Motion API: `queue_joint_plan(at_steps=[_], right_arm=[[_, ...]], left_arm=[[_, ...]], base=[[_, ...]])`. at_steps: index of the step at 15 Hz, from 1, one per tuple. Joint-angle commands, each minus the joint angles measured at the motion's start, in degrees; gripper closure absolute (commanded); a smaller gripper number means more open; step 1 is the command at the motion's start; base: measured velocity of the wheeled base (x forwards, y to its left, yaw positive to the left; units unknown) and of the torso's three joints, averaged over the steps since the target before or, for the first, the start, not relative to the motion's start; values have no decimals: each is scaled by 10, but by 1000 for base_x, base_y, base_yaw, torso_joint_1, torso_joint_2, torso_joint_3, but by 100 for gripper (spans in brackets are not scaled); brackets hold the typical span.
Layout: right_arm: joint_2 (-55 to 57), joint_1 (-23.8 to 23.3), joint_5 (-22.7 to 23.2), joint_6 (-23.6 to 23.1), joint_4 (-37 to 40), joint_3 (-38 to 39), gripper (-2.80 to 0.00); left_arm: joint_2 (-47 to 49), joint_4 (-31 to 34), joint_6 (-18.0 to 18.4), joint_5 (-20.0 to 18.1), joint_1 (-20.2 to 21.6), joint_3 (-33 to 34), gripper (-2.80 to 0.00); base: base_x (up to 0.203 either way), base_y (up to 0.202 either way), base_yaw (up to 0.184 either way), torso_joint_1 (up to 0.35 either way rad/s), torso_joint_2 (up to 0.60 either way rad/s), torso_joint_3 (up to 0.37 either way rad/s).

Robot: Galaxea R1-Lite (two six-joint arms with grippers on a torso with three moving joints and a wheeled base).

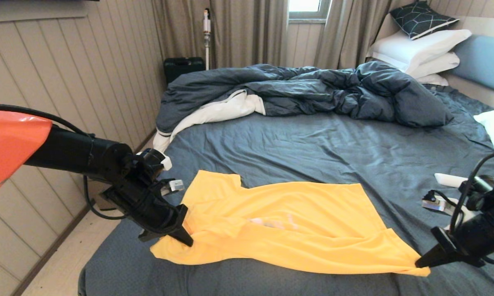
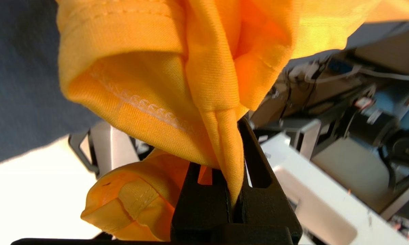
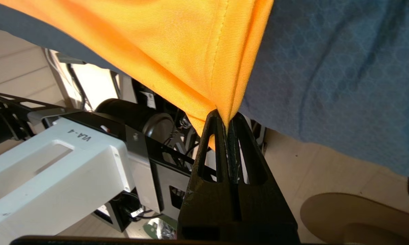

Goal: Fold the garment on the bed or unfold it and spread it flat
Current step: Fold the yellow T-shirt

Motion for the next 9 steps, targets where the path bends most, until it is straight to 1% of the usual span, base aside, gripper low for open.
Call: queue_joint_plan(at_steps=[1, 2, 4, 9], right_arm=[[-1, -2, -3, -2, 5, -1, 0], [-3, -2, -5, -3, 12, 0, 0], [-7, -3, -14, -6, 33, -1, 0], [-30, -3, -29, -8, 65, 0, 0]], left_arm=[[0, 14, 4, -2, 0, -1, 0], [-1, 26, 12, -4, 0, -1, 0], [-2, 51, 25, -18, 0, -3, 0], [-20, 77, 31, -30, -2, 1, 0]], base=[[0, 0, 0, 0, 0, 0], [0, 0, 0, 0, 0, 0], [0, 0, 0, 0, 0, 0], [0, 0, 0, 0, 0, 0]])
